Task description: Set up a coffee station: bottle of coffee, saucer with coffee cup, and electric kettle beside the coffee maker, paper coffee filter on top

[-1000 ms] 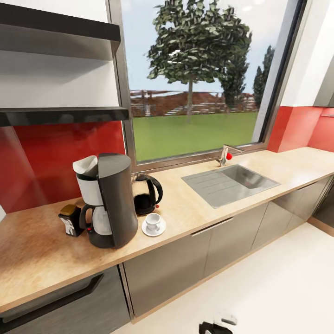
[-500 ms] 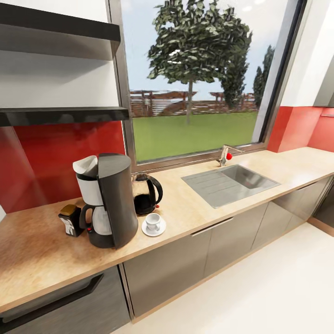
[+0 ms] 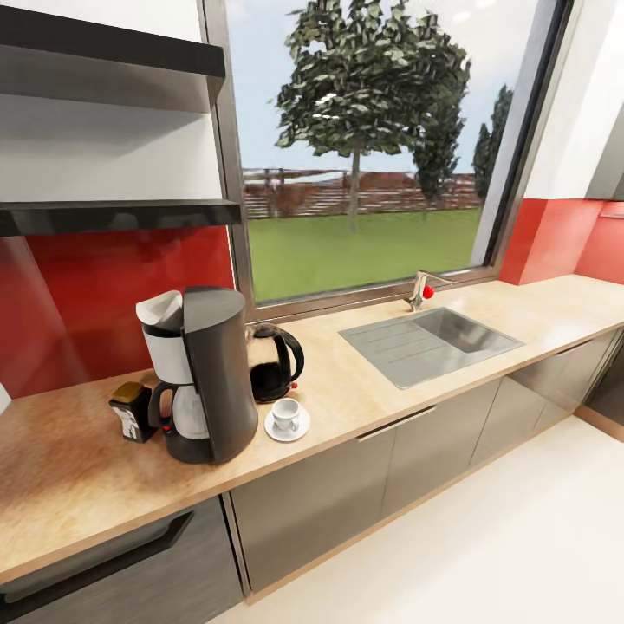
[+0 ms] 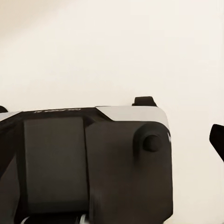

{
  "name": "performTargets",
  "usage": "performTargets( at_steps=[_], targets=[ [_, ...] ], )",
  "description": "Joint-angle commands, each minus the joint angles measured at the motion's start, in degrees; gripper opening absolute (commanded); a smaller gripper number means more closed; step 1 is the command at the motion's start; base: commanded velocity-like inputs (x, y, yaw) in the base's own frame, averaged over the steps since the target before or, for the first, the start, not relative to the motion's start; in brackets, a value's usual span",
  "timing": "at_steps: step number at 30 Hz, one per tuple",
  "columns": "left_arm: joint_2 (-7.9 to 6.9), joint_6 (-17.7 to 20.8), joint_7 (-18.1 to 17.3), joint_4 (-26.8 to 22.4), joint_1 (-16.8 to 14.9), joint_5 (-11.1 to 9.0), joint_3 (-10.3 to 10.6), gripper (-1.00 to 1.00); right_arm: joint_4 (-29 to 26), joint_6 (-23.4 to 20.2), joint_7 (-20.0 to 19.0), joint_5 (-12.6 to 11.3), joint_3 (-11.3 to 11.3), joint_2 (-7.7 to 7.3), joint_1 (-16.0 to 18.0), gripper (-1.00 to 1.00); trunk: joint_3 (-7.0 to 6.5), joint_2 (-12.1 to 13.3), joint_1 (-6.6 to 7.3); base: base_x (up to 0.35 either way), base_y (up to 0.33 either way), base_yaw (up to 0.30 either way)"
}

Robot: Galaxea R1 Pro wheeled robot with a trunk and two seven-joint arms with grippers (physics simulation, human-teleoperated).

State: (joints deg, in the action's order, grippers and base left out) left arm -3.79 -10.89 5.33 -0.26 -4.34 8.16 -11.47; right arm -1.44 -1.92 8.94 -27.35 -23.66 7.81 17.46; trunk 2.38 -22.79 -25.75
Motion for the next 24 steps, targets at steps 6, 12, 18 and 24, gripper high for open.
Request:
performTargets(
  at_steps=[6,12,18,24],
  targets=[
    [0.04,-0.19,0.21,0.16,-0.06,0.6,-0.36,1.0,-0.06,-0.23,0.21,-0.41,-0.51,-1.27,-0.05,1.0,0.13,-0.13,-0.03,0.0,0.0,0.0],
    [0.14,-0.08,0.21,0.64,-0.06,0.36,-0.43,1.0,-0.06,-0.56,0.02,-0.35,-0.51,-2.06,-0.9,1.0,0.13,-0.13,-0.03,0.0,0.0,0.0],
    [0.21,0.48,0.04,1.08,-0.06,0.29,-0.48,1.0,-0.06,-3.13,0.04,-0.33,-0.51,-3.3,-3.01,1.0,0.13,-0.13,-0.03,0.0,0.0,0.0],
    [0.27,4.87,-0.06,1.66,0.02,0.28,-0.54,1.0,-0.06,-12.98,0.03,-0.33,-0.51,-3.87,-3.54,1.0,0.13,-0.13,-0.03,0.0,0.0,0.0]
  ],
)
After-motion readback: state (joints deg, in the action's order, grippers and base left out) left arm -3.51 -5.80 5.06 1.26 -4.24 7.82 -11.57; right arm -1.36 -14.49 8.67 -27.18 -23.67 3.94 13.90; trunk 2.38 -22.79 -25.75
